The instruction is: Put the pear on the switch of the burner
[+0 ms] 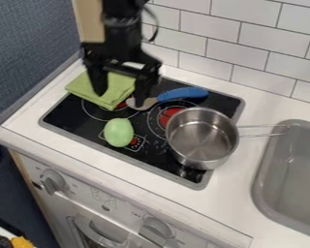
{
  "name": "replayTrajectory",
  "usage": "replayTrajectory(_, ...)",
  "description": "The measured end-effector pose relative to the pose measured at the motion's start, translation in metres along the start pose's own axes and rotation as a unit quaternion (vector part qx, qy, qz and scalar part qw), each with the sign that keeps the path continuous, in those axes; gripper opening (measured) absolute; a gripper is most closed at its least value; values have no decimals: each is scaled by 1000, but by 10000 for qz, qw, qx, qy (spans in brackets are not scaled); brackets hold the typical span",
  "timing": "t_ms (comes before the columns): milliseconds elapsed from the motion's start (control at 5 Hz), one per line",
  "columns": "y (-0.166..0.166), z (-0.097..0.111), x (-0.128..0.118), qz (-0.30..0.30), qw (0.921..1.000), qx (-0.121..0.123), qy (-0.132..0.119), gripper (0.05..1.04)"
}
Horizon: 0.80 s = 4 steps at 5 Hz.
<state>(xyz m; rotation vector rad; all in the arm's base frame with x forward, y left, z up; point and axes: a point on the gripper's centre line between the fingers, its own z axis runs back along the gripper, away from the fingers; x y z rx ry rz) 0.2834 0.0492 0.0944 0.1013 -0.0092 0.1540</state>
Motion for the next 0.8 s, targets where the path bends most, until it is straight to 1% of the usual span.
replayTrajectory(200,-13,14,17,22,9992,392,81,1001)
replayTrajectory(400,-26,16,37,18,9992,390,-86,1001)
replayTrajectory(600,-36,5,55,358,9982,444,-191,1001)
replayTrajectory(800,-50,-8,68,285,9995,-133,-61,1001)
